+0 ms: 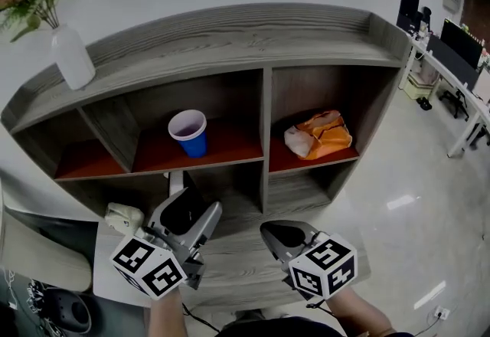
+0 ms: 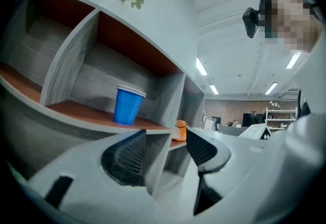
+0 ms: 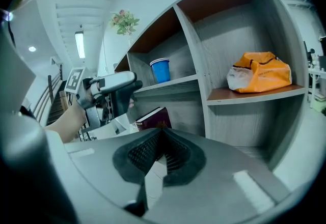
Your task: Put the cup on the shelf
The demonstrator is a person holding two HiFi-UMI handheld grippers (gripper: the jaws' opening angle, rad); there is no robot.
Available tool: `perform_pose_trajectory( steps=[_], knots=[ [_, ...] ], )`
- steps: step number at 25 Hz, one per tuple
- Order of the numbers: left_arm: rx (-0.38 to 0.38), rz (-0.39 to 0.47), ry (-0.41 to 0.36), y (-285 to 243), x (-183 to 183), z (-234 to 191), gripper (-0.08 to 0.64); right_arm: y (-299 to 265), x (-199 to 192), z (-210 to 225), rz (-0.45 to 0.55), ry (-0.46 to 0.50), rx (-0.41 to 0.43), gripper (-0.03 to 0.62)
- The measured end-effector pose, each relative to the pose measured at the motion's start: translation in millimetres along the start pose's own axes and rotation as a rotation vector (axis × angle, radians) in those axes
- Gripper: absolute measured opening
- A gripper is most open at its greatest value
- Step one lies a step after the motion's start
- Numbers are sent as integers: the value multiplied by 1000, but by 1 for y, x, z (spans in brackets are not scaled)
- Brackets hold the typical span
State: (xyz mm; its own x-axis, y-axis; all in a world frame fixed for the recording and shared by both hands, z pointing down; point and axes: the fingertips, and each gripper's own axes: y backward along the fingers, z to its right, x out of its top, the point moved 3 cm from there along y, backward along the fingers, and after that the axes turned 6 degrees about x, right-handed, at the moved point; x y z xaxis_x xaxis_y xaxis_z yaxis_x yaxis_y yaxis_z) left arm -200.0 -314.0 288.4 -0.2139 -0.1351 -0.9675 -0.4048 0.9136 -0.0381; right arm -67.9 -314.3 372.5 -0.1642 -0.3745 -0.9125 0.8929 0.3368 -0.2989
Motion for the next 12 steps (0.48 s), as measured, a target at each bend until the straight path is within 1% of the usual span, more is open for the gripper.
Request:
perform_pose_trajectory(
  steps=[3,6,10,12],
  knots=[
    [-7,-25,3,1,-20,17,221,6,-2,-1,5,5,9,2],
    [-4,-29,-4,4,-32,29,200,10,-3,0,7,5,16,2],
    [17,-20,-39,10,-41,40,165,12,-5,-1,9,7,26,2],
    [25,-20,-54,13,-46,44,134,13,-6,-1,7,9,31,2]
  ],
)
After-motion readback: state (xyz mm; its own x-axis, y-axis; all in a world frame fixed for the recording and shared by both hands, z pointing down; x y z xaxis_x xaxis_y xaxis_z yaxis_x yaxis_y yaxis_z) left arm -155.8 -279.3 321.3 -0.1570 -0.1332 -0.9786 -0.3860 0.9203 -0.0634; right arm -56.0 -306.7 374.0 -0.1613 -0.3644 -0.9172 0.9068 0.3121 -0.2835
